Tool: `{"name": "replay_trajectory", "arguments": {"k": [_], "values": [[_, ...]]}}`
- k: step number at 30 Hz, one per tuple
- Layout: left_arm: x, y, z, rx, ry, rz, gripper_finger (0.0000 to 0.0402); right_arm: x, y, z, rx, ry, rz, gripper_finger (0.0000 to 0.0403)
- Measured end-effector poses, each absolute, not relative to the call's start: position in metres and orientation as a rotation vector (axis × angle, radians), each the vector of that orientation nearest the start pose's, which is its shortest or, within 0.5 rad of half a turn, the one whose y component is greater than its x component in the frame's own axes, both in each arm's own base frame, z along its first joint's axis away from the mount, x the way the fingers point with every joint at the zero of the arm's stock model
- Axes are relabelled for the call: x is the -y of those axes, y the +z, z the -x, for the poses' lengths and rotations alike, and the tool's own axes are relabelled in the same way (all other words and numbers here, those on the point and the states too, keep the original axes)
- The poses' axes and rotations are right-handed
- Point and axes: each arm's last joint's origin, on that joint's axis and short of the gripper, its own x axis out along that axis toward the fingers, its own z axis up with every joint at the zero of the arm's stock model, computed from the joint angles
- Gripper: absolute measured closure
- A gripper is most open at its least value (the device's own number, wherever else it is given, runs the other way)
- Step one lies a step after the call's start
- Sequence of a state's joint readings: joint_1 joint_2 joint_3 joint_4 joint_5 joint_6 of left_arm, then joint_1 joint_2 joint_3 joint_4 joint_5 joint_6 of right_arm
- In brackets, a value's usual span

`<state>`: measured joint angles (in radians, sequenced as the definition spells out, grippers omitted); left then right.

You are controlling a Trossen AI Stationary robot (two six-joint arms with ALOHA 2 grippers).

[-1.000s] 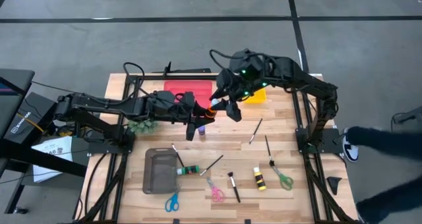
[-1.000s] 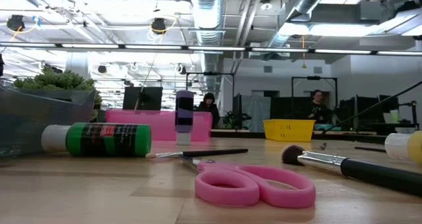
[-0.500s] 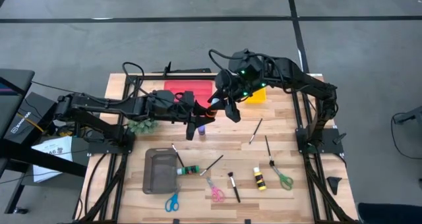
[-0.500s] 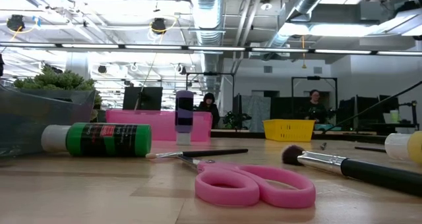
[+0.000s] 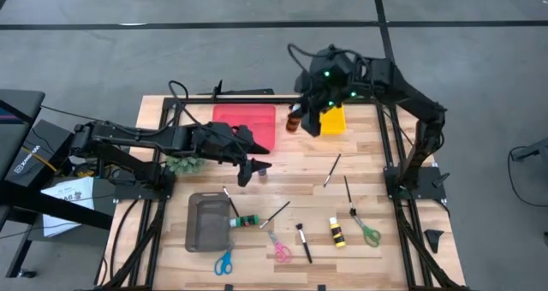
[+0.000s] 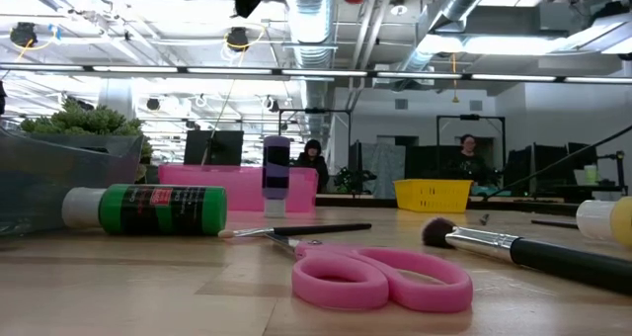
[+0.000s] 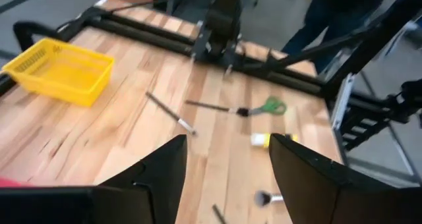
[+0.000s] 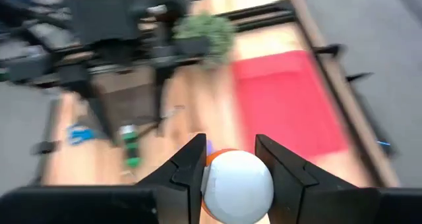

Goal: Pick & Place Paint Supplies
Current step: Put the orange paint bottle into the yellow bin

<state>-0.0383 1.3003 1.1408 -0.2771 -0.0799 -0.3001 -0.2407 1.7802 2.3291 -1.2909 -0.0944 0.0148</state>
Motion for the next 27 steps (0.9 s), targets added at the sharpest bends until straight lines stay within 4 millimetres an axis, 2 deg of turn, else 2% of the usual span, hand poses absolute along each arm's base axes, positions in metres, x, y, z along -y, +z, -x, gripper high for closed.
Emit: {"name": "replay_trajectory", "arguments": {"k": [7, 10, 16, 19, 23, 27], "values": [[0.007, 0.330, -0.284, -0.507, 0.169, 0.245, 0.0188, 0.117, 0.463, -0.297, -0.869, -0.347, -0.126, 0.0296], [0.006, 0.328, -0.283, -0.523, 0.191, 0.237, 0.0191, 0.138, 0.456, -0.293, -0.873, -0.404, -0.151, 0.0296], [0.006, 0.326, -0.282, -0.540, 0.221, 0.234, 0.0192, 0.168, 0.439, -0.266, -0.835, -0.510, -0.184, 0.0296], [0.005, 0.325, -0.281, -0.553, 0.240, 0.227, 0.0192, 0.177, 0.414, -0.255, -0.808, -0.561, -0.215, 0.0296], [0.005, 0.324, -0.280, -0.559, 0.260, 0.220, 0.0192, 0.189, 0.370, -0.238, -0.798, -0.634, -0.284, 0.0296], [0.002, 0.324, -0.280, -0.553, 0.290, 0.227, 0.0192, 0.205, 0.329, -0.230, -0.822, -0.722, -0.313, 0.0296]]}}
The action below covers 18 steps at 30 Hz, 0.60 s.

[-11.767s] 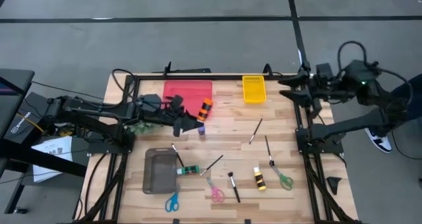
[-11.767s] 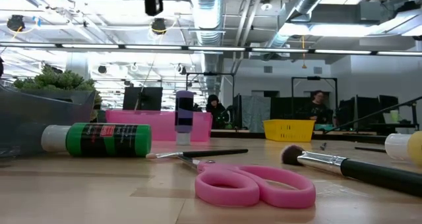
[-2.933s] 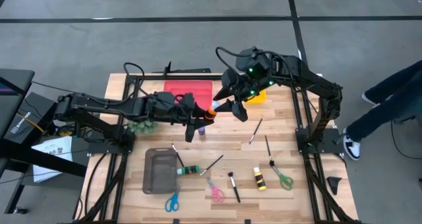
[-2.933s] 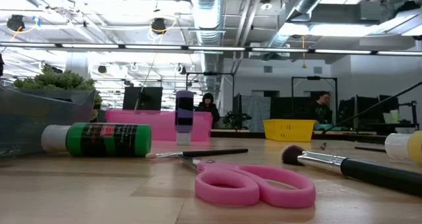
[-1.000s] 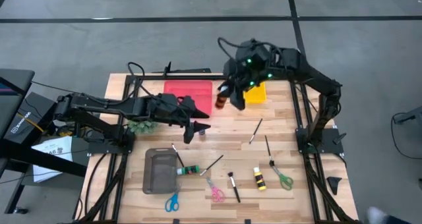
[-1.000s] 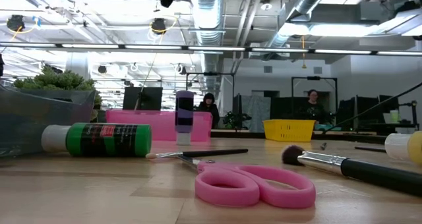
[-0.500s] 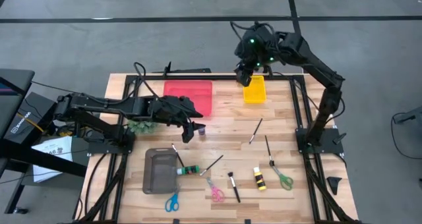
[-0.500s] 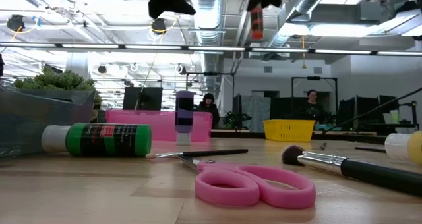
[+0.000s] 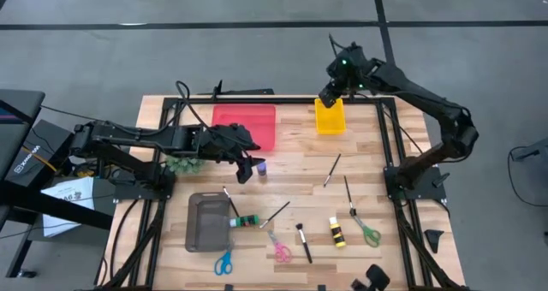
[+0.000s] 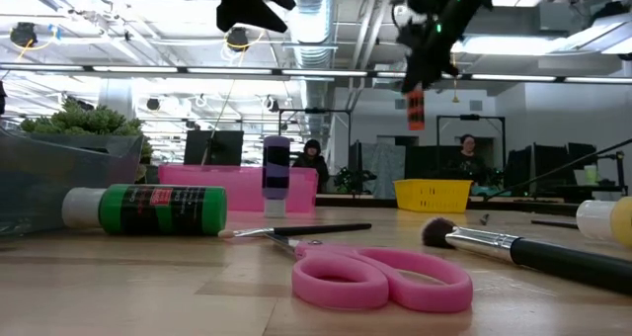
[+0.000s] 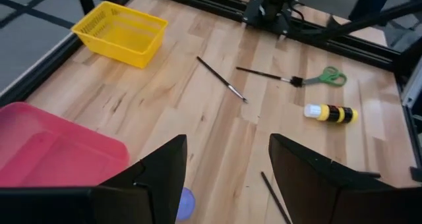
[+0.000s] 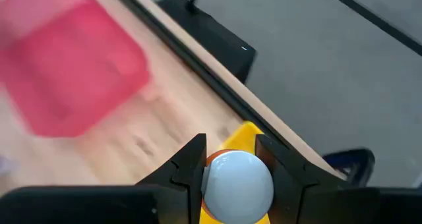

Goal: Pick & Place Paint Supplies
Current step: Put the orange paint bottle into the yellow bin

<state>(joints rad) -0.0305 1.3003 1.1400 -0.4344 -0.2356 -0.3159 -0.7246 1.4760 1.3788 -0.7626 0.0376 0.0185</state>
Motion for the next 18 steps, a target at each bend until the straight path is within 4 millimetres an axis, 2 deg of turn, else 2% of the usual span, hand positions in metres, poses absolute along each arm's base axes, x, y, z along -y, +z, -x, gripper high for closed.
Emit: {"name": "replay_trajectory", "arguments": {"k": [6, 10, 14, 18], "values": [[-0.002, 0.325, -0.280, -0.542, 0.322, 0.264, 0.0192, 0.235, 0.288, -0.223, -0.871, -0.805, -0.364, 0.0296], [-0.002, 0.325, -0.281, -0.537, 0.325, 0.272, 0.0192, 0.249, 0.263, -0.210, -0.887, -0.832, -0.417, 0.0296], [-0.002, 0.325, -0.281, -0.533, 0.331, 0.291, 0.0192, 0.247, 0.242, -0.197, -0.856, -0.844, -0.440, 0.0296], [-0.002, 0.325, -0.281, -0.530, 0.336, 0.304, 0.0192, 0.237, 0.231, -0.188, -0.825, -0.847, -0.421, 0.0296]]}}
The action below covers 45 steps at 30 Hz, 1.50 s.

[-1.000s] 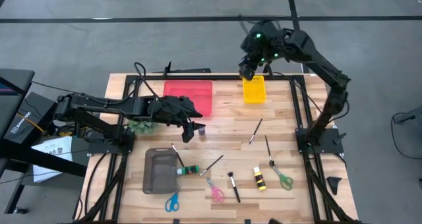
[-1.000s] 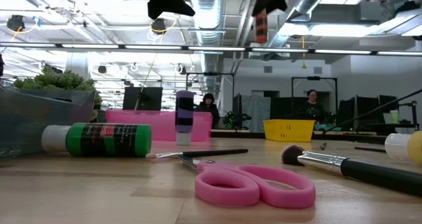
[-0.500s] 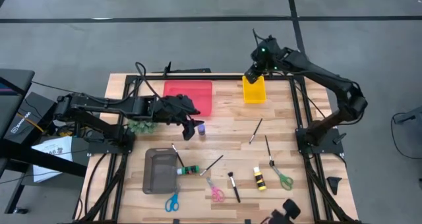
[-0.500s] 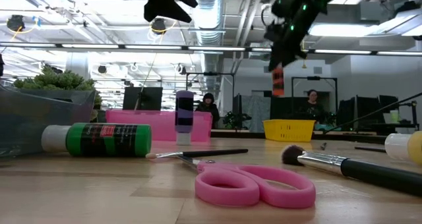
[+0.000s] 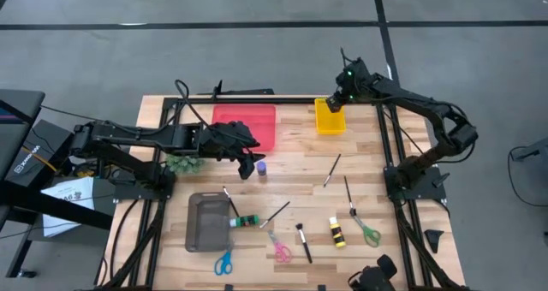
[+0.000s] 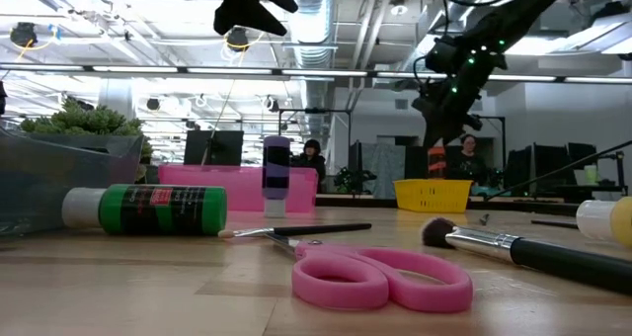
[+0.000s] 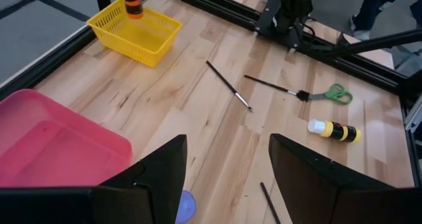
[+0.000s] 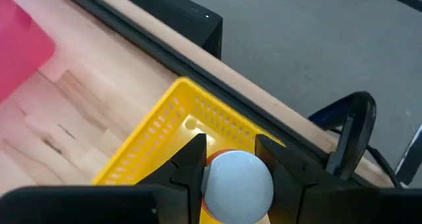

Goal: Pick & Place Paint Supplies
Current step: Put the orange paint bottle into the yellow bin

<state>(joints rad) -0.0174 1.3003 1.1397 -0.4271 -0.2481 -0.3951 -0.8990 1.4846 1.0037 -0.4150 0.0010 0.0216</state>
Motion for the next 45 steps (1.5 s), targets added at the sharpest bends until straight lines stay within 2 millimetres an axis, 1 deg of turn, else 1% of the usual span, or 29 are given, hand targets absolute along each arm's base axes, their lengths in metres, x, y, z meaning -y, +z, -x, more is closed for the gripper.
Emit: {"name": "replay_trajectory", "arguments": {"k": [4, 8, 11, 20, 25, 29, 45], "values": [[-0.002, 0.325, -0.281, -0.527, 0.338, 0.311, 0.0192, 0.234, 0.223, -0.187, -0.818, -0.841, -0.407, 0.0296], [-0.002, 0.325, -0.281, -0.521, 0.346, 0.338, 0.0192, 0.234, 0.217, -0.194, -0.833, -0.809, -0.366, 0.0296], [-0.002, 0.326, -0.281, -0.511, 0.347, 0.344, 0.0192, 0.238, 0.212, -0.198, -0.823, -0.804, -0.358, 0.0296], [-0.002, 0.328, -0.283, -0.478, 0.342, 0.355, 0.0192, 0.247, 0.201, -0.194, -0.841, -0.805, -0.342, 0.0296], [-0.002, 0.329, -0.283, -0.475, 0.344, 0.367, 0.0192, 0.247, 0.199, -0.192, -0.829, -0.800, -0.351, 0.0296], [-0.002, 0.329, -0.283, -0.476, 0.342, 0.368, 0.0192, 0.245, 0.193, -0.191, -0.828, -0.798, -0.351, 0.0296], [-0.001, 0.328, -0.283, -0.475, 0.335, 0.396, 0.0192, 0.247, 0.194, -0.191, -0.812, -0.798, -0.330, 0.0296]]}}
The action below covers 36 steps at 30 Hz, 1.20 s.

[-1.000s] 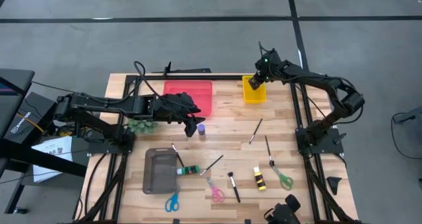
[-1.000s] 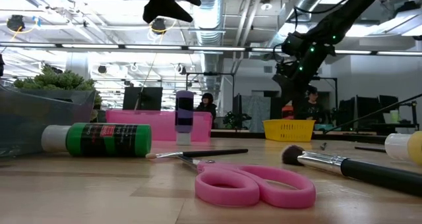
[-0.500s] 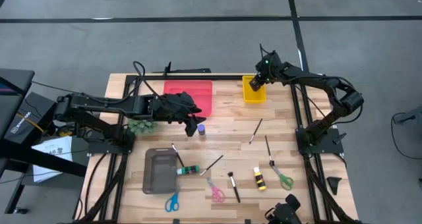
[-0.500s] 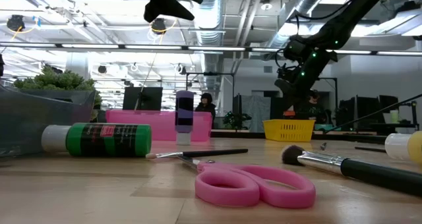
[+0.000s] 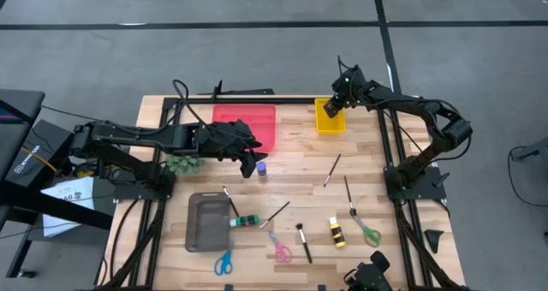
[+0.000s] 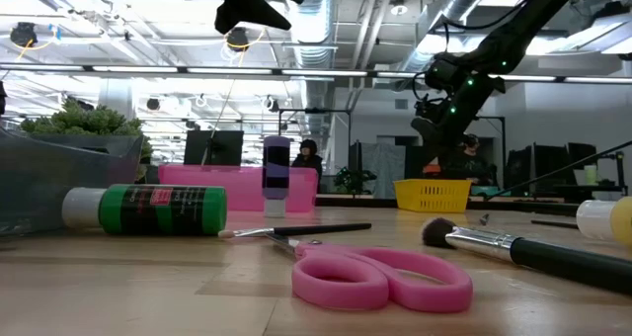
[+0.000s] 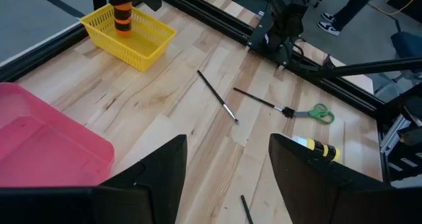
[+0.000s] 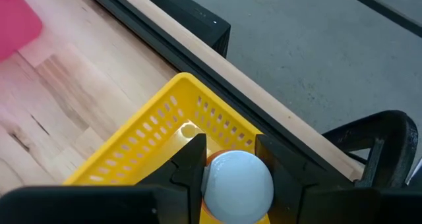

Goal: Pick & Place Paint Supplies
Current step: Put the orange paint bottle into the yellow bin

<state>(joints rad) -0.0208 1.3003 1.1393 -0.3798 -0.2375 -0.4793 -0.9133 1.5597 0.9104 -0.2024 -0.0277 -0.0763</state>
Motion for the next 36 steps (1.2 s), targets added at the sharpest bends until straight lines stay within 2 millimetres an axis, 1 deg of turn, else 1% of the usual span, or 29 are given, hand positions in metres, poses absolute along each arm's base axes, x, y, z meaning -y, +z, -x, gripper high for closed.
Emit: {"name": "replay_trajectory", "arguments": {"k": [5, 11, 21, 23, 27, 29, 32, 34, 36], "values": [[0.001, 0.328, -0.283, -0.476, 0.328, 0.394, 0.0192, 0.247, 0.193, -0.190, -0.822, -0.786, -0.328, 0.0296], [0.001, 0.328, -0.283, -0.476, 0.327, 0.393, 0.0192, 0.251, 0.182, -0.195, -0.840, -0.761, -0.347, 0.0296], [0.004, 0.329, -0.283, -0.470, 0.320, 0.401, 0.0192, 0.250, 0.180, -0.196, -0.848, -0.757, -0.348, 0.0296], [0.004, 0.329, -0.284, -0.470, 0.319, 0.401, 0.0192, 0.250, 0.179, -0.196, -0.852, -0.757, -0.352, 0.0278], [0.004, 0.329, -0.284, -0.467, 0.322, 0.415, 0.0192, 0.248, 0.174, -0.194, -0.887, -0.754, -0.382, 0.0217], [0.004, 0.329, -0.284, -0.466, 0.321, 0.416, 0.0192, 0.248, 0.173, -0.193, -0.892, -0.753, -0.385, 0.0198], [0.004, 0.330, -0.284, -0.455, 0.319, 0.418, 0.0192, 0.248, 0.175, -0.194, -0.886, -0.754, -0.382, 0.0184], [0.004, 0.331, -0.284, -0.451, 0.318, 0.419, 0.0192, 0.247, 0.175, -0.194, -0.885, -0.741, -0.390, 0.0182], [0.004, 0.331, -0.284, -0.451, 0.318, 0.419, 0.0192, 0.246, 0.180, -0.193, -0.862, -0.738, -0.382, 0.0183]]}}
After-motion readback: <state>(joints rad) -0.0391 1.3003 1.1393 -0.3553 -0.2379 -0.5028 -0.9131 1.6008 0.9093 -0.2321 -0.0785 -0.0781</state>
